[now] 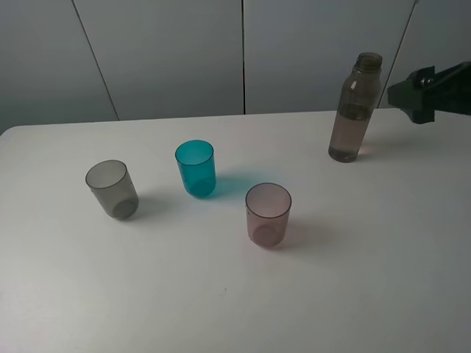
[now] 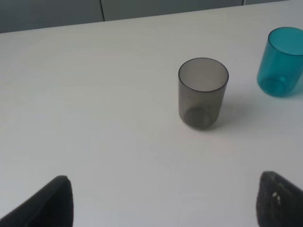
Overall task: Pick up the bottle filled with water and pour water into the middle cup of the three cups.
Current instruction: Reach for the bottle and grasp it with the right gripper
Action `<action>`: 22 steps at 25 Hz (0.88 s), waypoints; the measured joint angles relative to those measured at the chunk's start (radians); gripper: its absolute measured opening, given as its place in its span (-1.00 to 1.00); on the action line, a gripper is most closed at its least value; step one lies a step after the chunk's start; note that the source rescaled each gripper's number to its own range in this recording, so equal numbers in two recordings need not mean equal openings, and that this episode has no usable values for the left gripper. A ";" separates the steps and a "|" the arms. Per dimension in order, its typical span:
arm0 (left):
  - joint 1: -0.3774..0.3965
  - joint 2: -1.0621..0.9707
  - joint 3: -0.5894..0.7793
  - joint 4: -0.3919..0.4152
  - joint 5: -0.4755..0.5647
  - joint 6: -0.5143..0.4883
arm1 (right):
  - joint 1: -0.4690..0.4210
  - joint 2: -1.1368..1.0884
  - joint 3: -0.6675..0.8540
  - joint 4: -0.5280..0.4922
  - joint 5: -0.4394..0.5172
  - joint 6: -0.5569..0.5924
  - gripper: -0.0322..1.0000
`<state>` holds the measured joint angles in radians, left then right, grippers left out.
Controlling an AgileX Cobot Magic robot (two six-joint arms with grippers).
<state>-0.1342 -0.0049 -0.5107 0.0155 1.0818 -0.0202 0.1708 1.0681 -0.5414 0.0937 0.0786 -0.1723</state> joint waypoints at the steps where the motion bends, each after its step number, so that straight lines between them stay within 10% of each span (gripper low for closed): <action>1: 0.000 0.000 0.000 0.000 0.000 0.000 | 0.006 0.020 0.024 0.000 -0.054 0.000 0.94; 22: 0.000 0.000 0.000 0.000 0.000 0.000 | 0.017 0.634 0.178 -0.029 -0.956 0.157 0.99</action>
<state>-0.1342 -0.0049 -0.5107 0.0155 1.0818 -0.0202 0.1880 1.7018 -0.3635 0.0650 -0.8772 -0.0154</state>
